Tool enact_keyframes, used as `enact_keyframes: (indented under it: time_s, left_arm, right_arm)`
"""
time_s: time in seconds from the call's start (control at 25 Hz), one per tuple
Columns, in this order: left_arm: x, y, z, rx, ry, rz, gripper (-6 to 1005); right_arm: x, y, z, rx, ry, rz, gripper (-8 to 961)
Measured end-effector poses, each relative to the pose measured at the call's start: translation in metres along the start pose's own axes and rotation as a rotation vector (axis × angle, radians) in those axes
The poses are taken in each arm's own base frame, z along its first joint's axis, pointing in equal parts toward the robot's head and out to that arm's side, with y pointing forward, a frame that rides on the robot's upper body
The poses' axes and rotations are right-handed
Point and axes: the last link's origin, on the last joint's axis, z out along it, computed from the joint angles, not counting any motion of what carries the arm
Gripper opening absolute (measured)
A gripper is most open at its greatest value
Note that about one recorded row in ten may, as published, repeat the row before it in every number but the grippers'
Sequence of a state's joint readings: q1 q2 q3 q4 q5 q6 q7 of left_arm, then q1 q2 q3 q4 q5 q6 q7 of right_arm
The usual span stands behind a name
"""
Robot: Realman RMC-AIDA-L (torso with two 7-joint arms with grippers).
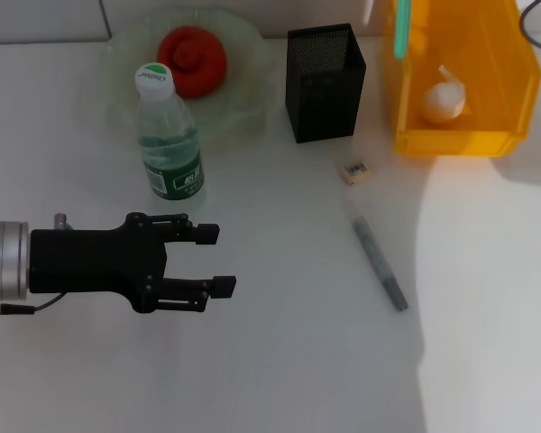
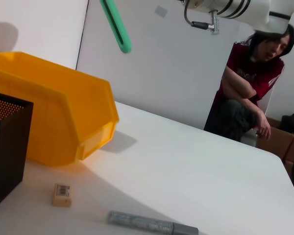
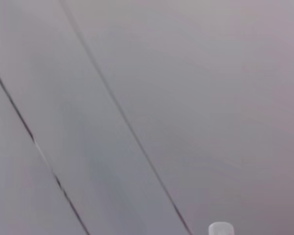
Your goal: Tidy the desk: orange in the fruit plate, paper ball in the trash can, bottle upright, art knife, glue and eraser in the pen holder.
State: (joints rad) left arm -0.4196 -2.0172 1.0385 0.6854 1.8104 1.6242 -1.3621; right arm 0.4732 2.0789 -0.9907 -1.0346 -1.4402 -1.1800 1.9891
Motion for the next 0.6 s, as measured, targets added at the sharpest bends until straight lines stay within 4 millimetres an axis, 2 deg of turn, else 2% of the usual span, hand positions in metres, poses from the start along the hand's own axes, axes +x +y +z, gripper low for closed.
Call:
enact_keyframes:
  time_s: [0.08, 0.2, 0.28, 0.4, 0.56, 0.6]
  left_arm:
    - [0.002, -0.001, 0.002, 0.001, 0.001, 0.005, 783]
    - [0.003, -0.001, 0.002, 0.0, 0.001, 0.007, 783]
    - [0.005, -0.001, 0.005, -0.007, 0.004, 0.01, 783]
    - [0.005, -0.001, 0.006, -0.01, 0.006, 0.009, 783]
    - [0.005, 0.0, 0.009, -0.013, 0.012, 0.009, 783]
    - [0.005, 0.0, 0.009, -0.013, 0.012, 0.009, 783]
  right_arm:
    - [0.007, -0.016, -0.001, -0.027, -0.13, 0.057, 166]
    - [0.015, -0.024, 0.003, -0.02, -0.182, 0.08, 167]
    - [0.031, -0.031, 0.017, 0.015, -0.218, 0.077, 167]
    - [0.036, -0.034, 0.027, 0.051, -0.222, 0.053, 167]
    - [0.043, -0.041, 0.057, 0.156, -0.172, -0.019, 167]
    - [0.043, -0.041, 0.057, 0.156, -0.172, -0.019, 167]
